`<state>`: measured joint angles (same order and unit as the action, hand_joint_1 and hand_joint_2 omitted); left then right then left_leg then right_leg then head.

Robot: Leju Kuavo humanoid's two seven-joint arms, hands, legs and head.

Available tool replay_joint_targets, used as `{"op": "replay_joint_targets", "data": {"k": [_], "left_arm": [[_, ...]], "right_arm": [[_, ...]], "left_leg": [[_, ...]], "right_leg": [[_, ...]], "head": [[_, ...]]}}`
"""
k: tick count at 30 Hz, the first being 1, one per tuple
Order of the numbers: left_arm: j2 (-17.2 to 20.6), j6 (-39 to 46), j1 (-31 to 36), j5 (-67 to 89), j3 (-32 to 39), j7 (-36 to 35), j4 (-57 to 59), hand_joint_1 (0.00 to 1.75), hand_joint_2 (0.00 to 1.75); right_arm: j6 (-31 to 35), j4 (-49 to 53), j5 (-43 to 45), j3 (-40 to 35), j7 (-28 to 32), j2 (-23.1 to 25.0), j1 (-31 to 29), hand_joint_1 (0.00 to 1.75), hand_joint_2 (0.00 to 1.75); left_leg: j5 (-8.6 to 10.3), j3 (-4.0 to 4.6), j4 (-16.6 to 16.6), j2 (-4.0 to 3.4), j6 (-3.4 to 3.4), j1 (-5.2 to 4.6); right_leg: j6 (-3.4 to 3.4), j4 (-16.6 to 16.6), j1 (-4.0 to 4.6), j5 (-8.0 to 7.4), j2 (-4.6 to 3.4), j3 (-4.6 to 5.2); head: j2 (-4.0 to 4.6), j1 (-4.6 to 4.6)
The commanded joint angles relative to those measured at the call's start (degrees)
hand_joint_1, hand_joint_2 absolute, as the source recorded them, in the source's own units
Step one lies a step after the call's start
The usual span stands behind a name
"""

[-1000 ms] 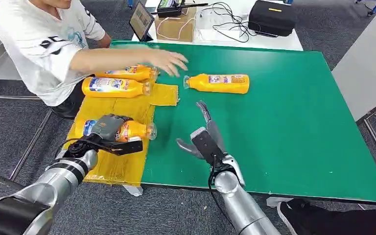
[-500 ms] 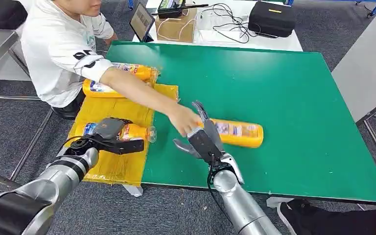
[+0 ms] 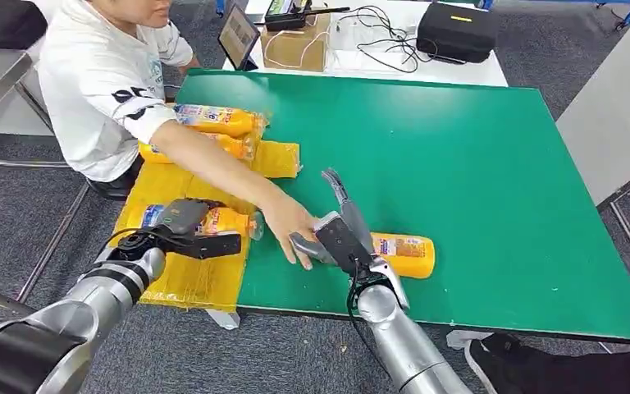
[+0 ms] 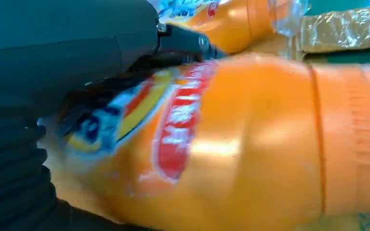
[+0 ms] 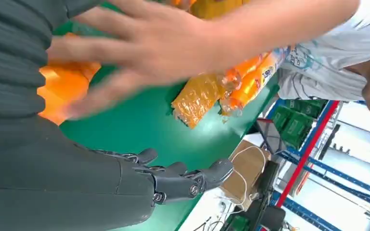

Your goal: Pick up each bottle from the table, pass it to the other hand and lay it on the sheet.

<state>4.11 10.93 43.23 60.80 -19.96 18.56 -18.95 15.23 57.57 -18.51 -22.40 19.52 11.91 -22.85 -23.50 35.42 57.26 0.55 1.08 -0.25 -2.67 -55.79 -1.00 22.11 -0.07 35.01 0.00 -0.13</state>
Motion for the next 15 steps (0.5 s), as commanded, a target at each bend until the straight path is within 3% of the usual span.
{"op": "replay_joint_targets", "data": {"k": [1, 4, 5, 8, 9, 15], "left_arm": [[-0.8, 4.4, -2.0, -3.6, 5.3, 3.3, 3.1, 0.00, 1.75], [-1.5, 2.3, -3.1, -9.8, 10.9, 9.2, 1.6, 0.00, 1.75], [-1.3, 3.3, -3.7, -10.0, 11.2, 10.0, 0.9, 0.00, 1.75], [-0.1, 5.8, -4.8, -7.7, 10.0, 9.3, 0.8, 0.00, 1.75], [0.0, 6.3, -4.8, -6.7, 9.6, 8.5, 1.1, 0.00, 1.75], [0.4, 6.7, -5.6, -7.6, 11.8, 9.5, 0.5, 0.00, 1.75]], "right_arm": [[-0.1, -4.5, -0.7, -1.8, -0.7, -1.5, -3.6, 0.00, 1.75], [-0.2, -5.9, -1.8, -2.2, -1.4, -2.1, -4.3, 0.00, 1.75], [0.1, -6.9, -3.8, -3.1, -3.4, -2.8, -4.9, 0.00, 0.00], [-0.6, -7.4, -6.4, -4.1, -5.0, -4.3, -5.0, 0.00, 0.00], [-0.6, -7.7, -8.3, -4.7, -6.1, -4.8, -5.1, 0.00, 1.75], [-1.0, -7.4, -18.2, -6.9, -12.9, -10.4, -4.9, 0.00, 1.75]], "left_leg": [[-0.07, -0.20, 0.0, -0.15, -0.05, 0.02], [-0.09, -0.24, 0.0, -0.11, -0.06, 0.05], [-0.06, -0.18, 0.0, -0.10, -0.03, 0.04], [-0.04, -0.19, -0.1, -0.10, 0.00, 0.01], [-0.02, -0.16, -0.1, -0.09, 0.00, 0.00], [-0.07, -0.27, 0.0, -0.09, -0.04, 0.05]], "right_leg": [[0.07, 0.0, 0.03, 0.03, -0.11, -0.17], [0.09, 0.0, 0.06, 0.06, -0.07, -0.23], [0.07, 0.1, 0.04, 0.04, -0.06, -0.17], [0.05, 0.1, 0.02, 0.03, -0.07, -0.17], [0.04, 0.1, 0.00, 0.02, -0.06, -0.14], [0.09, 0.1, 0.06, 0.05, -0.04, -0.28]], "head": [[0.00, 0.00], [0.00, 0.00], [-0.02, 0.00], [0.00, 0.00], [-0.02, -0.02], [-0.02, -0.02]]}}
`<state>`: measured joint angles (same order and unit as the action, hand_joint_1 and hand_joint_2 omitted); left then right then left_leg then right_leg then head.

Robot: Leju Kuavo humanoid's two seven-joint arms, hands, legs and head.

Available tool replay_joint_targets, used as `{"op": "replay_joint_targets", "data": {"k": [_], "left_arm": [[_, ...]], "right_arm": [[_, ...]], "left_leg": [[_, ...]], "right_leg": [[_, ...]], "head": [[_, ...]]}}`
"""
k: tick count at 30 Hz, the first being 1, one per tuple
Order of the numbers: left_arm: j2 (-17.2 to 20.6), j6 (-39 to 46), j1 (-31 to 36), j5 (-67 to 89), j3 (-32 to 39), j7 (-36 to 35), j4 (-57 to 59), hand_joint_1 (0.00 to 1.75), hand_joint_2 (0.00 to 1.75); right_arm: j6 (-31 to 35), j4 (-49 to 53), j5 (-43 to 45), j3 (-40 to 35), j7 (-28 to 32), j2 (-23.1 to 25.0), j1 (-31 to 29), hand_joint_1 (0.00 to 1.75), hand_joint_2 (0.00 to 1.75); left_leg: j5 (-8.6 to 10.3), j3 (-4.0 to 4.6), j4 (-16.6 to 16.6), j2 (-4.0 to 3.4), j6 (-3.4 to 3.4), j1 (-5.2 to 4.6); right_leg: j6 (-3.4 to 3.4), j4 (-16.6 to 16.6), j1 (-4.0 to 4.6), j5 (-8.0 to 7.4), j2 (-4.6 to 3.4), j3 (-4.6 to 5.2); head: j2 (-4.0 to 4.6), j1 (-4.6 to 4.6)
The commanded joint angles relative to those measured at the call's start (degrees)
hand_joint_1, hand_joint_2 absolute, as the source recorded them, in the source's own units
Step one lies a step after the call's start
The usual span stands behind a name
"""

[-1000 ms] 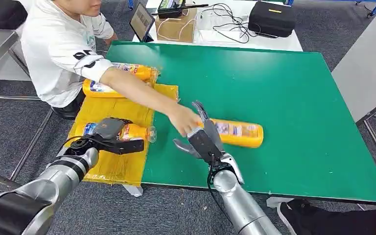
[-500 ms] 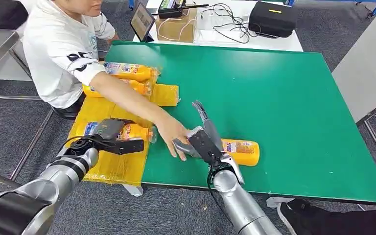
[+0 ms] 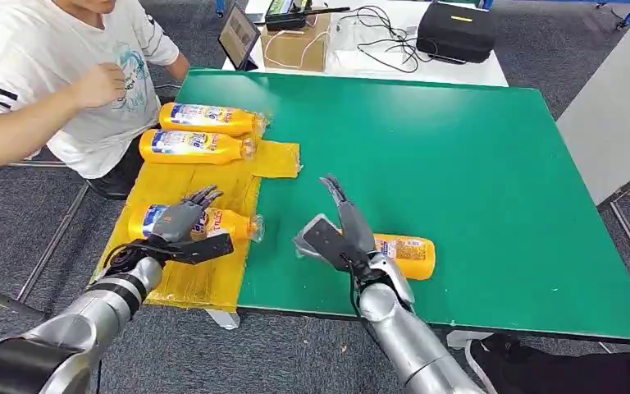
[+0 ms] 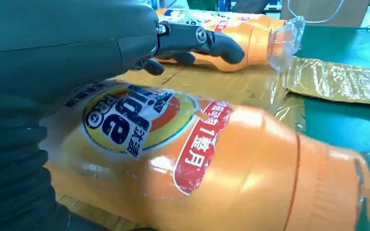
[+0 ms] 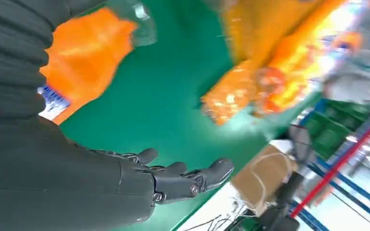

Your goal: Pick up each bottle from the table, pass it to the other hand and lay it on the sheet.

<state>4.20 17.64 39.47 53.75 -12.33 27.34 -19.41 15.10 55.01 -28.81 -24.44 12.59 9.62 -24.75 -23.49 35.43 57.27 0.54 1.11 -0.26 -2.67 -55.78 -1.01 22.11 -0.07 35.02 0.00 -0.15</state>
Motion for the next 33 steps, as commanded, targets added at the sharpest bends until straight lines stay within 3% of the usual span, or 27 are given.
{"op": "replay_joint_targets", "data": {"k": [1, 10, 15, 19, 21, 25, 33], "left_arm": [[0.3, 0.0, -2.0, -1.3, 5.0, 1.6, 0.7, 0.00, 1.75], [-0.7, 0.8, -4.1, -9.0, 11.9, 10.0, -1.9, 0.00, 1.75], [-2.3, -16.2, -7.8, -28.7, 19.1, 12.7, -12.5, 0.00, 1.75], [-3.7, -27.2, -7.1, -39.6, 23.5, 12.7, -11.8, 0.00, 1.75], [-4.3, -33.1, -6.0, -43.2, 25.4, 12.7, -9.9, 0.00, 1.75], [-5.0, -37.4, -4.9, -45.3, 26.1, 12.4, -9.1, 0.00, 1.75], [-5.1, -38.0, -5.1, -45.6, 26.0, 12.2, -9.6, 0.00, 1.75]], "right_arm": [[-1.2, -5.1, -8.6, -4.7, -6.6, -8.8, -3.1, 0.00, 1.75], [-4.5, -6.7, -12.8, -2.7, -9.0, -13.3, -2.7, 0.00, 1.75], [-7.3, -4.5, -15.4, -2.5, -10.7, -15.7, -0.8, 0.00, 1.75], [-10.3, -1.4, -17.3, -2.6, -13.4, -18.9, 1.1, 0.00, 1.75], [-15.2, -1.6, -15.0, -2.1, -12.7, -20.4, 1.0, 0.00, 1.75], [-16.3, -2.1, -15.1, -2.5, -12.8, -22.1, 0.9, 0.00, 1.75], [-17.1, -1.8, -15.7, -3.2, -13.7, -22.4, 0.9, 0.00, 1.75]], "left_leg": [[-0.09, -0.27, 0.0, -0.07, -0.06, 0.06], [-0.07, -0.17, 0.0, -0.04, -0.05, 0.02], [-0.08, -0.15, 0.0, -0.02, -0.05, 0.05], [-0.13, -0.29, 0.0, 0.05, -0.07, 0.08], [-0.05, -0.09, 0.0, 0.10, -0.03, 0.03], [-0.08, -0.15, 0.1, 0.21, -0.04, 0.06], [-0.11, -0.26, 0.1, 0.08, -0.07, 0.06]], "right_leg": [[0.09, 0.1, 0.07, 0.05, -0.03, -0.29], [0.06, 0.1, 0.03, 0.05, 0.00, -0.17], [0.07, 0.0, 0.07, 0.06, 0.04, -0.17], [0.10, 0.1, 0.11, 0.12, 0.13, -0.32], [0.05, 0.1, 0.05, 0.06, 0.14, -0.12], [0.07, 0.1, 0.08, 0.12, 0.27, -0.24], [0.11, 0.1, 0.10, 0.10, 0.15, -0.31]], "head": [[0.00, 0.02], [0.00, 0.00], [0.00, 0.02], [0.00, 0.00], [0.00, 0.00], [0.00, -0.02], [0.00, 0.00]]}}
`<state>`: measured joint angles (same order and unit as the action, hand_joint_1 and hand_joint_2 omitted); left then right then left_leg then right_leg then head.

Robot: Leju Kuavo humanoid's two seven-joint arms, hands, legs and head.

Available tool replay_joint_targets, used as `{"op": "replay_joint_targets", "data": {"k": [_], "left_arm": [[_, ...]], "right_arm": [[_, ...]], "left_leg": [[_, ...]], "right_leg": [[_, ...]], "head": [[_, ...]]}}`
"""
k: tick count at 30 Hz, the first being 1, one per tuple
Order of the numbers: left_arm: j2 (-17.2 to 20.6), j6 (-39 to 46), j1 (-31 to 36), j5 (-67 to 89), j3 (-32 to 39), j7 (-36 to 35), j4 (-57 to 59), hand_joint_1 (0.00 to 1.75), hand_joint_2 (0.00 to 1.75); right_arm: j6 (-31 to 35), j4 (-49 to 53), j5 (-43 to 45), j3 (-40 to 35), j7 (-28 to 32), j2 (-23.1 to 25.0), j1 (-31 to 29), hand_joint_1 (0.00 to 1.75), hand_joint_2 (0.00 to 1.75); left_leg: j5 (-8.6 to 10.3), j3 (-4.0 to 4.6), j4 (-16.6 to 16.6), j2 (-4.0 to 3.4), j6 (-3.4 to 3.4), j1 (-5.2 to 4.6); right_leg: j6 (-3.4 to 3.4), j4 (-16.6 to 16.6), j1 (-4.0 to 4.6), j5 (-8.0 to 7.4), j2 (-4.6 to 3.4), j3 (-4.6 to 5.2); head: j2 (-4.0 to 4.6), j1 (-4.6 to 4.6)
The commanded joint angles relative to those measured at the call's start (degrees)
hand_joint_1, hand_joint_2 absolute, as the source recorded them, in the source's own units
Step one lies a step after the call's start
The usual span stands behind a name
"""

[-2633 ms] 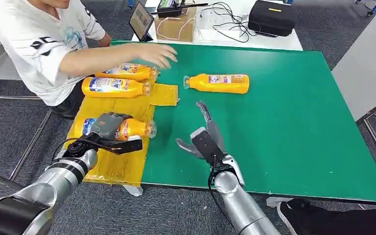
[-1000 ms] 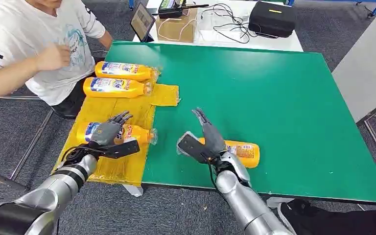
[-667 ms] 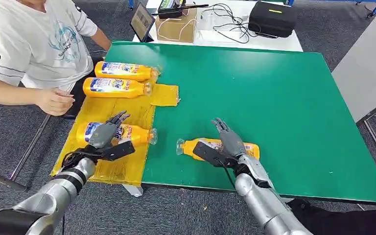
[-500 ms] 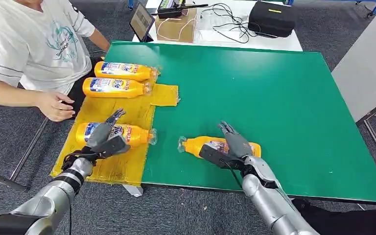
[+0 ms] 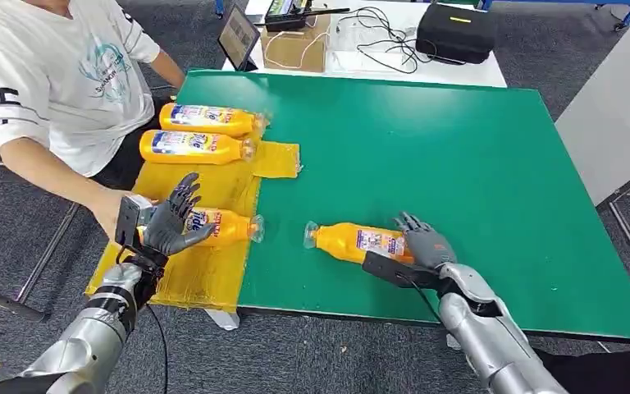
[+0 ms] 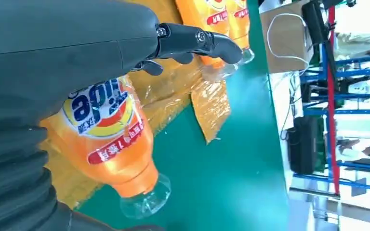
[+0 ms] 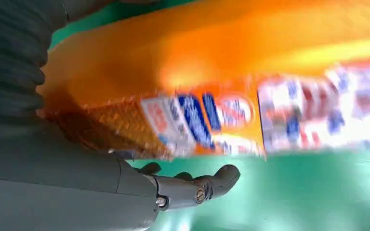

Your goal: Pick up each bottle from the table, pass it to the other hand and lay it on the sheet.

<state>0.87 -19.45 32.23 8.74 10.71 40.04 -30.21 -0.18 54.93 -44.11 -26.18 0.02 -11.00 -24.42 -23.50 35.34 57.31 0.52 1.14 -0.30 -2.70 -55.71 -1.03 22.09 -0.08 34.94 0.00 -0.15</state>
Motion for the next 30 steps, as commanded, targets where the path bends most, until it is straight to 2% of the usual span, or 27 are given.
{"op": "replay_joint_targets", "data": {"k": [1, 4, 5, 6, 9, 12, 17, 21, 24, 27, 30], "left_arm": [[-2.1, -1.6, 2.1, -0.7, 2.7, -0.6, 0.7, 0.00, 1.75], [-3.1, -1.7, 1.4, -0.5, 1.6, -1.0, -1.8, 0.00, 1.75], [-3.5, -2.1, 1.1, -0.6, 1.1, -1.5, -2.6, 0.00, 1.75], [-3.7, -2.0, 0.8, -0.7, 0.7, -1.7, -3.5, 0.00, 1.75], [-4.4, 0.1, 0.5, 0.5, -1.8, -2.4, -4.7, 0.00, 1.75], [-4.3, -1.6, 0.6, 0.6, -4.4, -0.5, -4.6, 0.00, 1.75], [-4.9, 0.3, 2.1, 0.7, -5.5, -1.4, -3.6, 0.00, 1.75], [-5.8, 4.3, 2.9, 1.5, -6.7, -4.0, -2.8, 0.00, 1.75], [-5.9, 4.5, 2.9, 1.5, -6.8, -4.1, -2.8, 0.00, 1.75], [-7.2, 7.9, 3.3, 2.5, -8.7, -6.7, -1.7, 0.00, 1.75], [-9.1, 7.3, 3.3, 1.1, -9.8, -8.2, -0.1, 0.00, 1.75]], "right_arm": [[-2.4, -1.3, -0.9, -2.1, -1.7, -2.7, 0.9, 0.00, 1.75], [-2.7, 1.7, -1.7, -2.2, -3.0, -5.0, 2.3, 0.02, 1.75], [-2.7, 2.7, -1.4, -1.6, -3.1, -5.3, 3.0, 1.47, 1.75], [-3.1, 3.3, -1.4, -1.6, -3.2, -5.6, 3.3, 1.75, 1.75], [-4.3, 3.4, 0.7, -0.6, -1.9, -5.1, 3.6, 1.75, 1.75], [-5.5, 0.5, 3.1, -1.1, 0.4, -4.1, 1.8, 1.75, 1.75], [-3.7, -2.5, 6.5, 0.4, 2.9, -1.3, 0.8, 1.75, 1.75], [3.6, -1.7, 10.4, 5.2, 6.4, 5.1, 2.3, 1.75, 1.75], [4.0, -1.6, 10.1, 5.0, 6.2, 5.6, 2.3, 1.75, 1.75], [11.0, -0.7, 13.3, 8.8, 9.2, 11.1, 2.7, 1.75, 1.75], [16.4, -0.4, 17.1, 11.1, 12.9, 16.8, 2.8, 1.75, 1.75]], "left_leg": [[-0.08, -0.14, 0.0, 0.09, -0.10, 0.12], [-0.08, -0.15, 0.0, 0.11, -0.09, 0.12], [-0.03, -0.08, 0.0, 0.14, -0.05, 0.07], [-0.09, -0.17, 0.0, 0.18, -0.08, 0.11], [-0.03, -0.08, 0.0, 0.14, -0.04, 0.06], [-0.14, -0.21, 0.0, 0.08, -0.09, 0.13], [-0.05, -0.10, 0.0, 0.07, -0.05, 0.07], [-0.07, -0.13, 0.0, -0.05, -0.09, 0.10], [-0.15, -0.21, 0.0, -0.08, -0.15, 0.15], [-0.20, -0.20, 0.1, -0.11, -0.17, 0.17], [-0.18, -0.06, 0.1, -0.10, -0.13, 0.16]], "right_leg": [[0.13, 0.0, 0.13, 0.11, 0.14, -0.20], [0.12, 0.0, 0.14, 0.11, 0.18, -0.21], [0.07, 0.0, 0.08, 0.08, 0.20, -0.12], [0.11, 0.0, 0.13, 0.15, 0.26, -0.24], [0.06, 0.0, 0.07, 0.07, 0.17, -0.12], [0.13, 0.0, 0.15, 0.15, 0.16, -0.29], [0.08, 0.0, 0.08, 0.05, 0.09, -0.15], [0.11, 0.1, 0.12, 0.03, 0.01, -0.15], [0.17, 0.0, 0.18, 0.10, 0.00, -0.20], [0.19, -0.1, 0.21, 0.15, -0.02, -0.16], [0.14, -0.1, 0.18, 0.14, -0.04, -0.03]], "head": [[0.00, 0.00], [-0.02, 0.00], [0.00, 0.00], [-0.02, 0.00], [-0.02, 0.02], [0.00, 0.00], [-0.02, 0.00], [-0.02, 0.00], [0.00, 0.02], [0.00, -0.02], [0.00, 0.00]]}}
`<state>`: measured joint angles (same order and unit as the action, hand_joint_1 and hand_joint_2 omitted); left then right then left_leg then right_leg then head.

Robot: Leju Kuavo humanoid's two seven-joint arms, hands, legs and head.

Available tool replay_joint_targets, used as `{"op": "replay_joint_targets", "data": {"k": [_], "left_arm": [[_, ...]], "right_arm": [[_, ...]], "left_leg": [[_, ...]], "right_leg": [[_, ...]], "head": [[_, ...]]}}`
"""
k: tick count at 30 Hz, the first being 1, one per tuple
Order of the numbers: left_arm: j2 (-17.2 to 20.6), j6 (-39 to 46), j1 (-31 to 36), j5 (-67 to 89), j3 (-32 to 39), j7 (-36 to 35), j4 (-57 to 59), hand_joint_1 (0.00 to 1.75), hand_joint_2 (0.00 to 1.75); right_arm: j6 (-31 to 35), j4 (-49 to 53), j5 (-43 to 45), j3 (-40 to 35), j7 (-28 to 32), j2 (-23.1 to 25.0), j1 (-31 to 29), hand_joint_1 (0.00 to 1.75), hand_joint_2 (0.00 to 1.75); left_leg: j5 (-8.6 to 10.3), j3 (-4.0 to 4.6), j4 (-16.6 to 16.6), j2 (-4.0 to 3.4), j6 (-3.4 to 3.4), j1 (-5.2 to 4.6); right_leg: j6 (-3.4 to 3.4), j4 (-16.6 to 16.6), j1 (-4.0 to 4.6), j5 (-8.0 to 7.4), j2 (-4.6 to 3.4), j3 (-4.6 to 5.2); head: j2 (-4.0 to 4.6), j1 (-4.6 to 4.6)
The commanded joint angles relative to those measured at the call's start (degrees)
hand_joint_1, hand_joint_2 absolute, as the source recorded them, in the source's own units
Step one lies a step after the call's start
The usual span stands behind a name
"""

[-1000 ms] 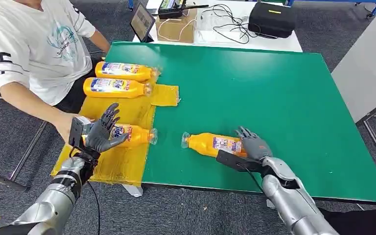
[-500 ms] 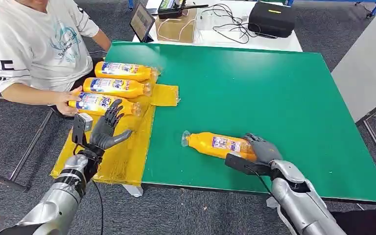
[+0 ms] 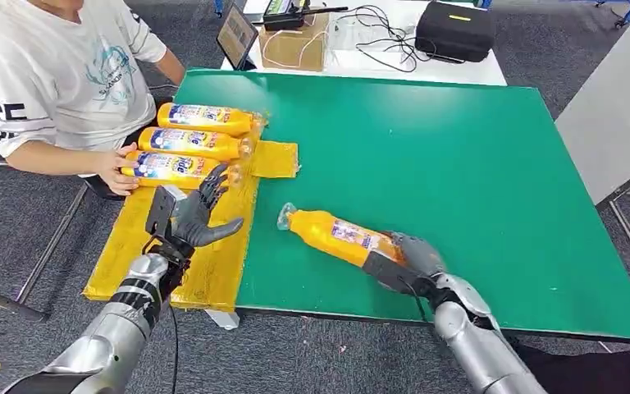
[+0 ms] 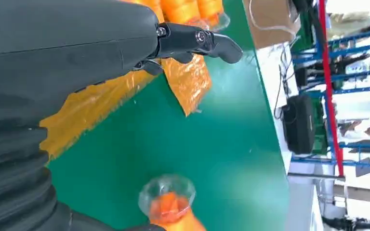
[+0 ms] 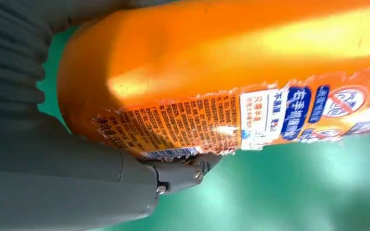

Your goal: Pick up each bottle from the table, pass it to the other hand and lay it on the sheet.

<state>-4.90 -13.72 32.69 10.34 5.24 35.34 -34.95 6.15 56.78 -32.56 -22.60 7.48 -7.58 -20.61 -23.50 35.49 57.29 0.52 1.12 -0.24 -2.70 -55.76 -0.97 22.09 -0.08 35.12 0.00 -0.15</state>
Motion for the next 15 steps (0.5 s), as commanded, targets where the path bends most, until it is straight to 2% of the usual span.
{"op": "replay_joint_targets", "data": {"k": [1, 6, 15], "left_arm": [[-3.7, 1.8, 2.9, -0.5, -4.9, -4.0, 5.0, 0.00, 1.75], [-5.3, -1.4, 3.3, -3.2, -7.4, -6.0, 5.6, 0.00, 1.75], [-5.0, -1.3, 3.2, -4.1, -8.1, -6.5, 5.1, 0.00, 1.75]], "right_arm": [[11.0, -2.6, 6.2, 7.5, 6.0, 14.5, -1.5, 1.75, 1.75], [12.6, -7.5, 8.6, 5.2, 7.8, 18.2, -5.3, 1.75, 1.75], [13.3, -9.3, 9.4, 4.8, 8.5, 18.1, -6.2, 1.75, 1.75]], "left_leg": [[-0.11, -0.12, 0.0, -0.12, -0.08, 0.07], [-0.11, -0.07, 0.1, -0.16, -0.09, 0.04], [-0.05, 0.02, 0.0, -0.05, -0.05, 0.00]], "right_leg": [[0.10, 0.0, 0.08, 0.07, -0.08, -0.12], [0.12, 0.0, 0.04, 0.08, -0.08, -0.06], [0.07, 0.0, 0.00, 0.04, -0.02, 0.00]], "head": [[0.00, -0.02], [-0.02, 0.00], [-0.02, -0.02]]}}
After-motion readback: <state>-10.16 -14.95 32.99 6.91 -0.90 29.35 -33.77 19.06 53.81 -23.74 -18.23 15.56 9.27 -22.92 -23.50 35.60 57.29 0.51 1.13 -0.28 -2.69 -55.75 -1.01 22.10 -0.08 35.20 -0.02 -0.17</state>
